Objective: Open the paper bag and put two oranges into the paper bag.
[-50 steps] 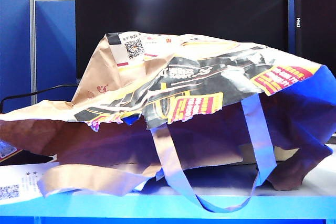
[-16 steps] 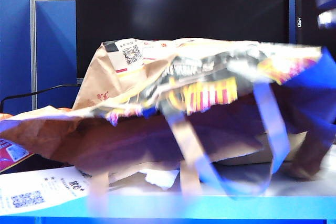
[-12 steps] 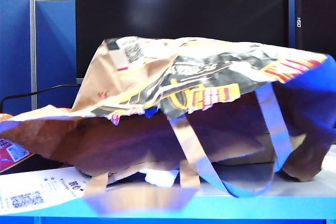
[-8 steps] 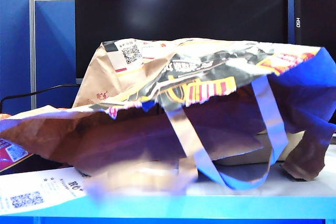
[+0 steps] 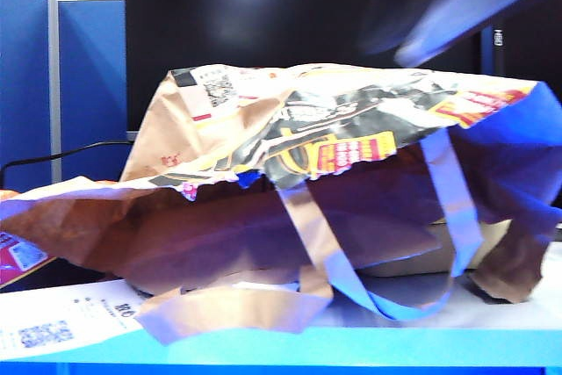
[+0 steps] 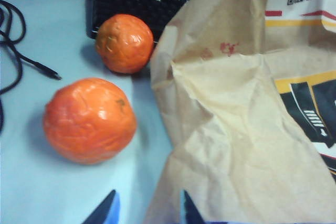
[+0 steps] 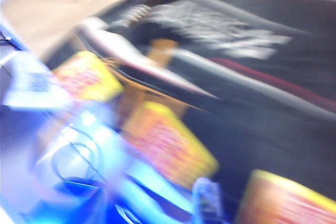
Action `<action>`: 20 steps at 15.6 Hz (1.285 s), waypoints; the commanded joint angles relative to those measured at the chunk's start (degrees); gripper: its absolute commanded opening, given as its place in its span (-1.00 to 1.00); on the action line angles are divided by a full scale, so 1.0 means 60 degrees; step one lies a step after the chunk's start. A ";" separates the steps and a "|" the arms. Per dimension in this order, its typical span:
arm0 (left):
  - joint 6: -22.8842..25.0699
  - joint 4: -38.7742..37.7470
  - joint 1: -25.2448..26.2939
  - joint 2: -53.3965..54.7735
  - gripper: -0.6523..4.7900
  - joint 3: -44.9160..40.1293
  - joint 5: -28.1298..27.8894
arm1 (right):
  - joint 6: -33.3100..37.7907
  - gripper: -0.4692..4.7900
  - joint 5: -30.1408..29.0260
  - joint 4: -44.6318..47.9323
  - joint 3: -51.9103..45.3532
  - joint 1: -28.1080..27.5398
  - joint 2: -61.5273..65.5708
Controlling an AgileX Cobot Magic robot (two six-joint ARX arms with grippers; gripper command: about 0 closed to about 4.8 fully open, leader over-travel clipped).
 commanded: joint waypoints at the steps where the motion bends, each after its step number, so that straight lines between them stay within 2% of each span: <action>1: 0.0047 0.0051 0.0004 0.0000 -0.18 0.0044 -0.0004 | 0.2277 0.30 0.2954 0.1461 0.0055 0.1814 0.0823; 2: 0.0084 0.0004 0.0004 0.0000 -0.18 0.0044 -0.0007 | 0.1596 0.30 0.4717 0.1282 0.0055 0.2645 0.0940; 3: 0.0077 0.0007 0.0004 0.0000 -0.18 0.0044 0.0000 | 0.0685 0.30 0.5078 0.0517 0.0058 0.2830 0.0940; 4: 0.0084 0.0007 0.0004 0.0000 -0.18 0.0044 -0.0015 | 0.0357 0.30 0.5373 -0.0372 0.0058 0.2856 0.0940; 6: 0.0080 0.0015 -0.0004 0.0000 -0.18 0.0044 -0.0182 | 0.0047 0.31 0.5712 -0.2579 0.0055 0.2871 0.1137; 8: 0.0109 0.0015 -0.0004 0.0000 -0.18 0.0044 -0.0233 | 0.0036 0.31 0.6247 -0.3151 0.0062 0.2958 0.1413; 13: 0.0113 0.0000 -0.0004 0.0000 -0.18 0.0044 -0.0412 | -0.1938 0.31 0.6233 -0.0812 0.0055 0.3049 0.2736; 14: 0.0113 -0.0004 -0.0004 0.0000 -0.18 0.0044 -0.0430 | -0.2157 0.31 0.6539 -0.0572 0.0055 0.3049 0.3169; 15: 0.0113 -0.0029 -0.0004 0.0000 -0.18 0.0044 -0.0426 | -0.2200 0.31 0.7613 -0.0459 0.0055 0.3042 0.3690; 16: 0.0113 -0.0033 -0.0004 0.0000 -0.18 0.0044 -0.0430 | -0.2200 0.31 0.8269 -0.0426 0.0055 0.2983 0.4091; 20: 0.0113 -0.0029 -0.0004 0.0000 -0.18 0.0044 -0.0430 | -0.2073 0.30 0.8338 0.0342 0.0047 0.2477 0.4619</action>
